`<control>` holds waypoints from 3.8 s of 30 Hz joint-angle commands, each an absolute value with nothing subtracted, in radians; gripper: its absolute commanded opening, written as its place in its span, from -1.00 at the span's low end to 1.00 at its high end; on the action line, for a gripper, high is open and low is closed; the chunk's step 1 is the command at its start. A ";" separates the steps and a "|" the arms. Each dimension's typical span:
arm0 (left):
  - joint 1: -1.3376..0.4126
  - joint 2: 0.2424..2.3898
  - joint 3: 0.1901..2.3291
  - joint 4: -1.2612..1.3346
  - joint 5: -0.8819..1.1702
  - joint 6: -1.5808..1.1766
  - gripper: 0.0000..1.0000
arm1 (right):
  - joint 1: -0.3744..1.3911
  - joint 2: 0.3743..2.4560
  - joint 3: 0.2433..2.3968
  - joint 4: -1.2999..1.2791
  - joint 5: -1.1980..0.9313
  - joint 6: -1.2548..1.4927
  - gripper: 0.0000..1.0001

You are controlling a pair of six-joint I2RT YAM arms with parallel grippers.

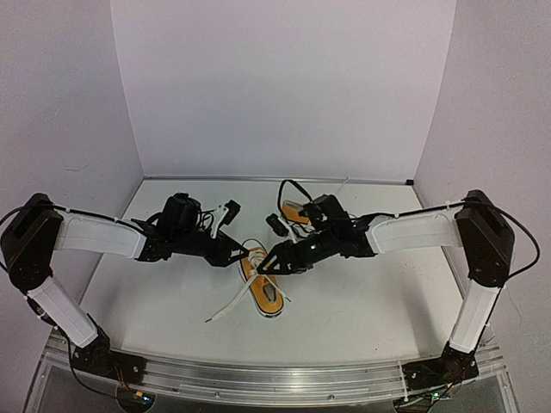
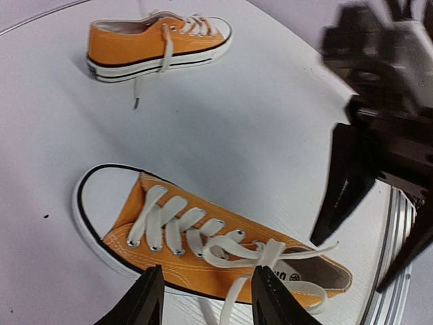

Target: Tie the shoes

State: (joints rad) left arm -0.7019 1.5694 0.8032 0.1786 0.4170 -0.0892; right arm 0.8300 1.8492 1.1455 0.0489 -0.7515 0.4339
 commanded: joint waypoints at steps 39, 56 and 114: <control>-0.659 1.710 0.915 0.225 0.448 -0.204 0.04 | 0.921 1.859 1.322 -0.219 -0.392 0.310 -1.00; -0.660 1.740 0.882 0.333 0.592 -0.302 0.22 | 0.894 1.828 1.253 -0.225 -0.396 0.302 -1.00; -0.660 1.732 0.838 0.331 0.510 -0.276 -1.00 | 0.867 1.685 1.088 -0.223 -0.412 0.336 -1.00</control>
State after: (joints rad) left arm -0.6800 1.7882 0.8458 0.3386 0.5460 -0.3021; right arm 0.8726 1.7390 1.1158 -0.2075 -0.4084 0.3242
